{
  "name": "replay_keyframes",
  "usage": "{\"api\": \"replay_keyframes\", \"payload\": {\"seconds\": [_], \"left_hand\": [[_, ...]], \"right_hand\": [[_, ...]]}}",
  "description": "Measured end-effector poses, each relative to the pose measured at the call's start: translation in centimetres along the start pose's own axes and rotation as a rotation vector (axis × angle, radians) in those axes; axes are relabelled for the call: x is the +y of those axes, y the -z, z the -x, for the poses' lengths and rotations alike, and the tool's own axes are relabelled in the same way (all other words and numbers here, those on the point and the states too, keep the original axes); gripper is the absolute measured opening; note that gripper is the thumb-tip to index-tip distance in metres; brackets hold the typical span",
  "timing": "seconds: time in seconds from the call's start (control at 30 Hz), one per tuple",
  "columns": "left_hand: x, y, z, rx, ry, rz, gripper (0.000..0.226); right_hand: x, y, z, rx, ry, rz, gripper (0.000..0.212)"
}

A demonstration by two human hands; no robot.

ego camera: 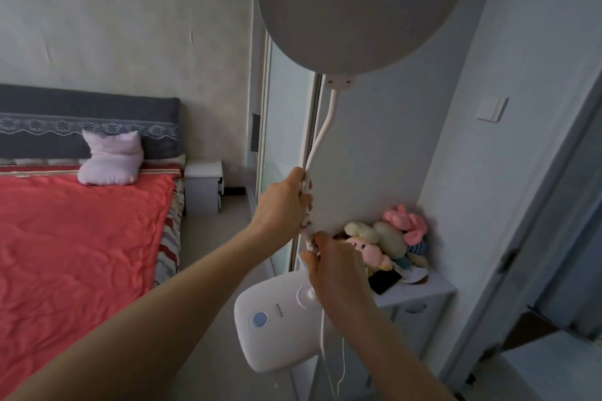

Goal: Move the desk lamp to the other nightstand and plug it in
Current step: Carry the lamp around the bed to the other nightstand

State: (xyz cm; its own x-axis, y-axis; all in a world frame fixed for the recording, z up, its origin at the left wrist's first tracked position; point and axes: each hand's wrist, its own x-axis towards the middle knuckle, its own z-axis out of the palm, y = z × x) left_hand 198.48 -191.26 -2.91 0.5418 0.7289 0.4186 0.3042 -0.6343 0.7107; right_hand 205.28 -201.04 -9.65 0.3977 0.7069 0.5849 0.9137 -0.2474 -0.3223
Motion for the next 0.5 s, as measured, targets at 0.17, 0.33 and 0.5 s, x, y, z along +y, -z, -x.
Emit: {"api": "replay_keyframes", "payload": {"seconds": [0.17, 0.33, 0.5], "left_hand": [[-2.1, 2.0, -2.1, 0.023, -0.005, -0.079, 0.011], [-2.8, 2.6, -3.7, 0.074, -0.011, -0.114, 0.015], [-2.6, 1.2, -5.3, 0.109, 0.004, -0.117, 0.011]], "right_hand": [[-1.6, -2.4, -2.5, -0.034, 0.016, -0.055, 0.013], [-1.7, -3.5, -4.4, -0.032, 0.034, -0.072, 0.015], [0.2, -3.9, -6.0, -0.018, 0.101, -0.084, 0.017]]}}
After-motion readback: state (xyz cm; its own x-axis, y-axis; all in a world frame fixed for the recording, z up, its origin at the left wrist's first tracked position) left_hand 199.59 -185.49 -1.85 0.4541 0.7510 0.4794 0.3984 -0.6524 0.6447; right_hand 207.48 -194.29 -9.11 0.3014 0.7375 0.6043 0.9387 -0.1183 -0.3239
